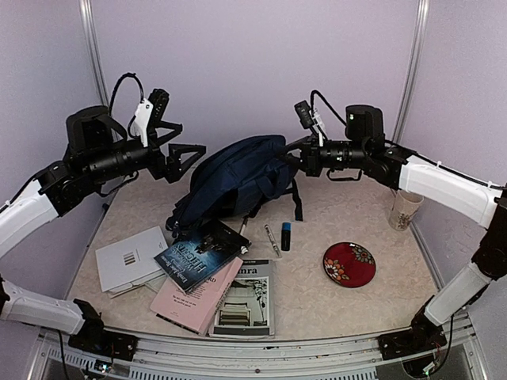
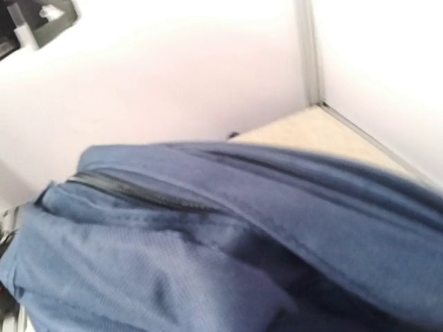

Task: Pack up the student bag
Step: Pass from the right arm to the left

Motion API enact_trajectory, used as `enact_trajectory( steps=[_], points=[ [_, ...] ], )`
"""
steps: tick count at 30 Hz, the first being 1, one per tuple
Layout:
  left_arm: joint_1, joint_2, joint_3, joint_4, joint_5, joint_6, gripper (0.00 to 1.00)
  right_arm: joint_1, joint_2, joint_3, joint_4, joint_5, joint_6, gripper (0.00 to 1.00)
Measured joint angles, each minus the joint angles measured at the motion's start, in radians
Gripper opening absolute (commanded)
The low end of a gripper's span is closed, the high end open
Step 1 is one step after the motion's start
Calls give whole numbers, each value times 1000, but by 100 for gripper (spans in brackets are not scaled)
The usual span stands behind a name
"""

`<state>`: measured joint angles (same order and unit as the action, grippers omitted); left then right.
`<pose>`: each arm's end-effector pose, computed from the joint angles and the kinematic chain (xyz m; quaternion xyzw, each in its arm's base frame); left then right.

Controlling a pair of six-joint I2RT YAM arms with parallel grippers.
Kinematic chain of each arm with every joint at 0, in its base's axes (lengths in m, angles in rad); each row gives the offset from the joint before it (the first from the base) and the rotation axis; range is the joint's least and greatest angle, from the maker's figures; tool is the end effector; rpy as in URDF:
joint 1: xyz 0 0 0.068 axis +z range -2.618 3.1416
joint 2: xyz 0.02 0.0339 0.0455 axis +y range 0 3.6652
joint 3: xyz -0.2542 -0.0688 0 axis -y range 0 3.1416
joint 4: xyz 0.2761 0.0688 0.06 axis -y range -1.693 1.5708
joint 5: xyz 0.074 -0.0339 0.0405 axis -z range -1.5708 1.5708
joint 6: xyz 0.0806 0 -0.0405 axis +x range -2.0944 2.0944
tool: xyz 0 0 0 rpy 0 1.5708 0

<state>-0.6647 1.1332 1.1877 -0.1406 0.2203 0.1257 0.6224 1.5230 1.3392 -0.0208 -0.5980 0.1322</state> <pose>0.2542 -0.2216 0.4056 0.3506 0.6474 -0.2570 0.6261 0.3212 0.2864 0.3474 -0.3602 0.6739 0.4346 0.4766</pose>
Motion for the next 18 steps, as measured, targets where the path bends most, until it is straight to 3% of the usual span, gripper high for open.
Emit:
enact_trajectory(
  steps=[6, 9, 15, 18],
  points=[
    [82, -54, -79, -59, 54, 137, 99, -113, 78, 143, -151, -278, -205, 0],
    [83, -17, -148, -82, 59, 219, 91, -136, 163, 266, -263, -360, -324, 0],
    [125, 135, -154, -92, 92, 328, 85, -137, 263, 431, -412, -431, -470, 0],
    [157, 213, -121, -89, 132, 368, 90, -137, 275, 444, -452, -439, -508, 0]
  ],
)
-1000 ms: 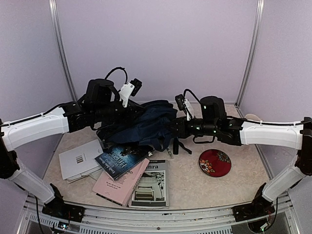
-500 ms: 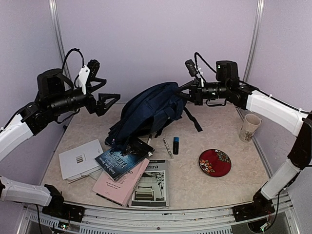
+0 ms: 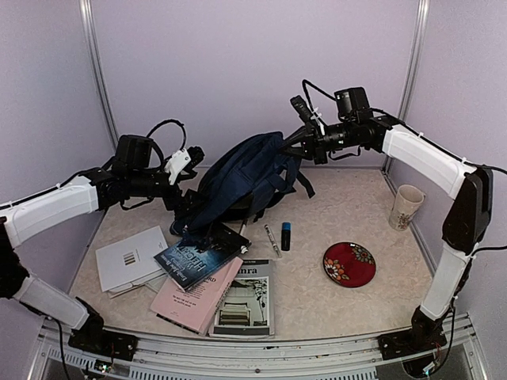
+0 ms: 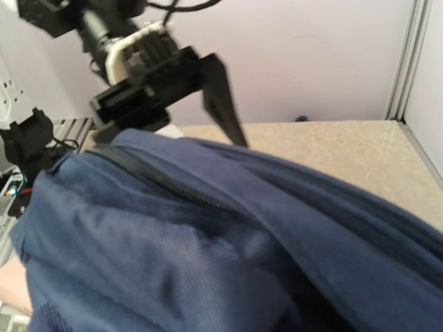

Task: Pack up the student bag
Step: Pass from the right arm to the left

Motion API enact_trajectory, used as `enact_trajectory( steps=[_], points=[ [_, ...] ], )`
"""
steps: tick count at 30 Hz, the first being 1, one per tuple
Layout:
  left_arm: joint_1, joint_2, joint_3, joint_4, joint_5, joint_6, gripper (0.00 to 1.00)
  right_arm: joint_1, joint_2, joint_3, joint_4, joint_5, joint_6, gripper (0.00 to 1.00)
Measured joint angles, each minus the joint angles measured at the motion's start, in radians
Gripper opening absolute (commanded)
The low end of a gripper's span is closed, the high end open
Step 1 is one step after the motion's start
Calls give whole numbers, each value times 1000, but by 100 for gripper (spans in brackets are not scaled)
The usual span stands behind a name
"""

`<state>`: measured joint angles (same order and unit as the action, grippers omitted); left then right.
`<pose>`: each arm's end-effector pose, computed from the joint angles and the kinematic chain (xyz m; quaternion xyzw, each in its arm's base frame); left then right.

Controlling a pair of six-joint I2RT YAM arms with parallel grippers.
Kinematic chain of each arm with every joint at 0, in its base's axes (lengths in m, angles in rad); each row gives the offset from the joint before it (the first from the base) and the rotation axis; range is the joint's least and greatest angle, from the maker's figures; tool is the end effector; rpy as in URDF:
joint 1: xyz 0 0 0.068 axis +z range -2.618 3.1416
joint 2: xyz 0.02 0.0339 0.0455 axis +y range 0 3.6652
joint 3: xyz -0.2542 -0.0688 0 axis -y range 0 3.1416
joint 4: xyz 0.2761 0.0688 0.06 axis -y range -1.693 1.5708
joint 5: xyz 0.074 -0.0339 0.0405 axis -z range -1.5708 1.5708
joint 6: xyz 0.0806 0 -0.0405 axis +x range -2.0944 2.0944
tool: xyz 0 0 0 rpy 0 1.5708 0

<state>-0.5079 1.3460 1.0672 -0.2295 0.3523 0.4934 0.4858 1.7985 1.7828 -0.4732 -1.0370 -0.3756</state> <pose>0.3150 -0.2072 0.2702 0.4853 0.7020 -0.1547 0.4977 0.3708 0.2742 0.3628 -0.5427 0.5700 0.4488 0.4232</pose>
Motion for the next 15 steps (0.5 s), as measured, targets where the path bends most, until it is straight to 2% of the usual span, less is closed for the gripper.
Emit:
enact_trajectory(
  steps=[3, 5, 6, 7, 8, 9, 10, 15],
  points=[
    [21, 64, 37, 8, 37, 39, 92, -1, 11, 1, -17, 0, -26, 0],
    [24, 95, 40, 29, 71, 68, 84, -4, 18, 1, -20, 0, -33, 0],
    [24, 113, 40, 40, 98, 85, 67, -5, 19, 1, -20, 0, -35, 0],
    [23, 129, 42, 46, 122, 98, 55, -6, 21, 1, -20, 0, -35, 0],
    [19, 148, 48, 43, 153, 117, 36, -6, 22, 1, -16, -1, -34, 0],
    [15, 163, 56, 39, 174, 124, 10, -8, 23, 1, -10, -1, -28, 0],
    [8, 180, 68, 31, 198, 136, 0, -12, 25, 1, 7, -1, -18, 0],
    [0, 219, 115, 48, 232, 140, 0, -56, 29, -31, 159, 18, 115, 0]
  ],
)
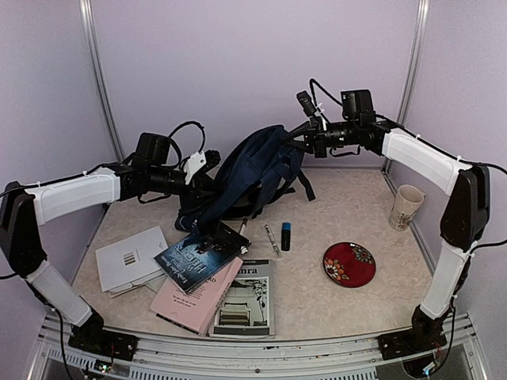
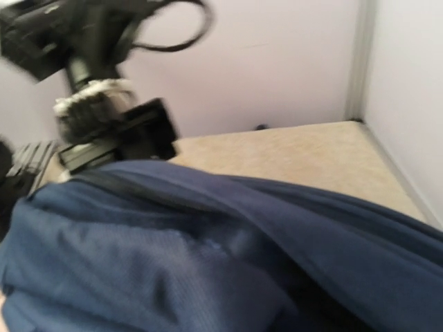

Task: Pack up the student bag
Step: Pass from the right arm to the left, then grab the largest pocket of the student bag.

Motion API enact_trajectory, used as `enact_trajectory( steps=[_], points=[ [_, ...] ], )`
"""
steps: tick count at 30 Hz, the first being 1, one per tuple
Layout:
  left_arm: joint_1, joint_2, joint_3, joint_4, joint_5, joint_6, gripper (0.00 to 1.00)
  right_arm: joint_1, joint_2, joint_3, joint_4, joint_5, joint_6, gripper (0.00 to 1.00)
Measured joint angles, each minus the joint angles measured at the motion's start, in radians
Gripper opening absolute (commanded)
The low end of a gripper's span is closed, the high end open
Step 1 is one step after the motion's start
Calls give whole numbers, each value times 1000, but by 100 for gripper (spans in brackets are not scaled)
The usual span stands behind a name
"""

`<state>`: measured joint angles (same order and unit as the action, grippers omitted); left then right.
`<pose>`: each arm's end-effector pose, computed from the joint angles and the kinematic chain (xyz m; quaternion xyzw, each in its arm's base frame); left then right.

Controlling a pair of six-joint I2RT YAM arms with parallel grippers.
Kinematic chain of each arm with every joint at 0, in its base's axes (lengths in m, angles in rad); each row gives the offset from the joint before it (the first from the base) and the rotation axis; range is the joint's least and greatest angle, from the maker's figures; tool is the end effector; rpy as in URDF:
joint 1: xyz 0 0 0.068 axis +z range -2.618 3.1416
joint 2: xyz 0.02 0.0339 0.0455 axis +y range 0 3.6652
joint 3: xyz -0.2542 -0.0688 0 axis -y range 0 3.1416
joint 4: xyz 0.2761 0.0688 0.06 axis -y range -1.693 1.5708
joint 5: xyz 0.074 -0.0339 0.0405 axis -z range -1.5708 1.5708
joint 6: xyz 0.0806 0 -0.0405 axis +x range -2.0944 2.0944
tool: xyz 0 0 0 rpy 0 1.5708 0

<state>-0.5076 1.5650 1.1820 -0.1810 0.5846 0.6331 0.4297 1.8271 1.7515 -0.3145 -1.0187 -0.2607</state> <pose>0.3423 -0.2413 0.2447 0.5699 0.6310 -0.2229 0.4769 0.4003 0.2589 0.3542 -0.5008 0.5907 0.4447 0.4501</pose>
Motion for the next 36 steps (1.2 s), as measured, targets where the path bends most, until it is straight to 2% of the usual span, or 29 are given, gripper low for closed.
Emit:
enact_trajectory(
  steps=[1, 2, 4, 6, 8, 13, 19, 22, 23, 26, 29, 32, 36],
  points=[
    [2, 0, 4, 10, -5, -18, 0, -8, 0, -10, 42, 19, 53, 5],
    [4, -1, 6, 24, -15, -42, 0, -11, 0, -14, 68, 40, 80, 16],
    [5, -1, 15, 50, -51, -105, 0, -14, 0, -16, 123, 117, 150, 46],
    [5, -6, 27, 58, -98, -161, 0, -15, -2, -20, 172, 187, 203, 70],
    [2, -23, 41, 58, -179, -231, 0, -20, -14, -39, 228, 267, 256, 77],
    [-13, -104, 54, 58, -396, -409, 0, -28, -143, -178, 358, 426, 364, 78],
    [-93, -154, 76, 60, -669, -530, 0, -8, -409, -391, 481, 608, 439, 63],
    [-153, -154, 81, 62, -780, -548, 0, 98, -509, -464, 536, 697, 432, 55],
    [-169, -154, 82, 65, -805, -552, 0, 169, -524, -484, 551, 721, 425, 52],
    [-200, -154, 82, 76, -855, -562, 0, 359, -485, -496, 565, 764, 406, 50],
    [-215, -154, 82, 94, -890, -568, 0, 492, -367, -496, 569, 821, 405, 47],
    [-225, -154, 81, 108, -908, -574, 0, 541, -249, -508, 562, 841, 418, 43],
    [-235, -154, 70, 130, -915, -581, 0, 545, -150, -525, 548, 828, 442, 41]
  ],
)
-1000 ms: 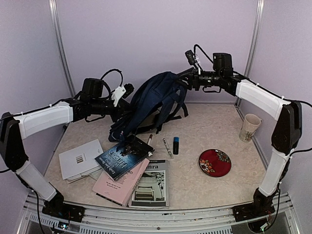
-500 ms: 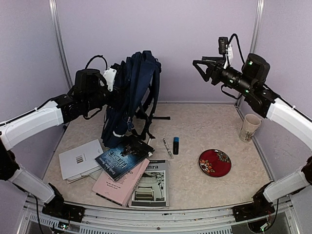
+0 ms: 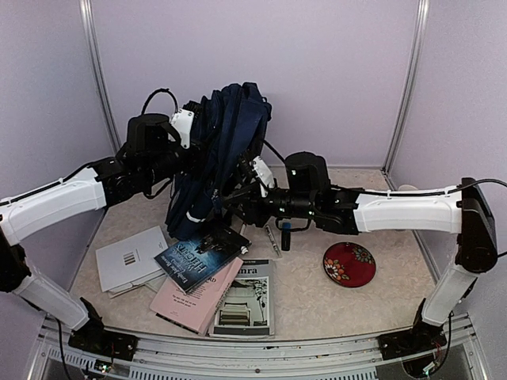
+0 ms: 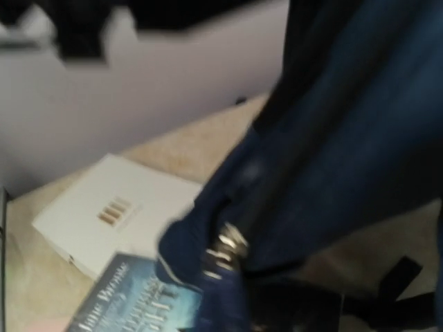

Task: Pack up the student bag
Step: Grab the largest pocket of the student bag.

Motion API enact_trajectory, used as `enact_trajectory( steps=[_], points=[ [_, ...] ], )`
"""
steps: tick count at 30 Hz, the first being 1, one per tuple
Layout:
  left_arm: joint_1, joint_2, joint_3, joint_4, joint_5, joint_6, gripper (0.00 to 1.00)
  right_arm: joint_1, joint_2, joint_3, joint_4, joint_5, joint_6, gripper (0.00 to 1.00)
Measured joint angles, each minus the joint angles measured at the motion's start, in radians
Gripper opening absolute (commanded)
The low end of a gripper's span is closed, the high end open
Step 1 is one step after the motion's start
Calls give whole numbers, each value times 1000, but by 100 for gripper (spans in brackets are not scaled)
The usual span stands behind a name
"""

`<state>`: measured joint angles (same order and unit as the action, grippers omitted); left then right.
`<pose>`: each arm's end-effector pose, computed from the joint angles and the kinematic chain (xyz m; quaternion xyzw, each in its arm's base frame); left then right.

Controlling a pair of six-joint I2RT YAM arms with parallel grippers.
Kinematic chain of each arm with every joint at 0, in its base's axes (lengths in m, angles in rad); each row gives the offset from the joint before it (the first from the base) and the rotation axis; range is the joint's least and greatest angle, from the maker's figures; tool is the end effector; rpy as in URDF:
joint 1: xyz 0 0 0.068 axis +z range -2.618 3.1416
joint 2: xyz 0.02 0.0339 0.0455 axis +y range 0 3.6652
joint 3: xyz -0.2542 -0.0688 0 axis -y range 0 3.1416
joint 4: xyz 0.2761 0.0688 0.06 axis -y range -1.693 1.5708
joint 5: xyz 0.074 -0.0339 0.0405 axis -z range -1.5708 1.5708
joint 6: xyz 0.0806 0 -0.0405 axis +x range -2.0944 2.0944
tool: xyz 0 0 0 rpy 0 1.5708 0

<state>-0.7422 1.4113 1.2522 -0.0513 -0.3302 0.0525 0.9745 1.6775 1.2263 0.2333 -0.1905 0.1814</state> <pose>0.3189 -0.2570 0.3486 0.2014 0.7471 -0.0895 0.6271 0.2520 0.3985 0.2668 -0.3547 0.6930 0.4026 0.4815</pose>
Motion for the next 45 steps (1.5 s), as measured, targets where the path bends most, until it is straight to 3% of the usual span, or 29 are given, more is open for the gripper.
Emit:
enact_trajectory(
  steps=[5, 12, 20, 29, 32, 45],
  points=[
    [-6, 0, -9, 14, 1, -1, 0, -1, 88, 59, -20, -11, 0, 36],
    [-8, 0, -23, 35, 0, -2, 0, -11, 108, 67, 6, -87, 21, 38],
    [-8, 0, -27, 43, 1, -2, 0, -15, 137, 73, 23, -143, 36, 14],
    [-8, -1, -34, 52, 8, 0, 0, -27, 143, 73, 49, -154, 57, 15],
    [-11, -2, -35, 53, 8, 3, 0, -29, 151, 75, 58, -156, 63, 0],
    [-13, -17, -71, 67, 34, 73, 0, -43, 145, 65, 39, -190, 90, 0]
  ],
)
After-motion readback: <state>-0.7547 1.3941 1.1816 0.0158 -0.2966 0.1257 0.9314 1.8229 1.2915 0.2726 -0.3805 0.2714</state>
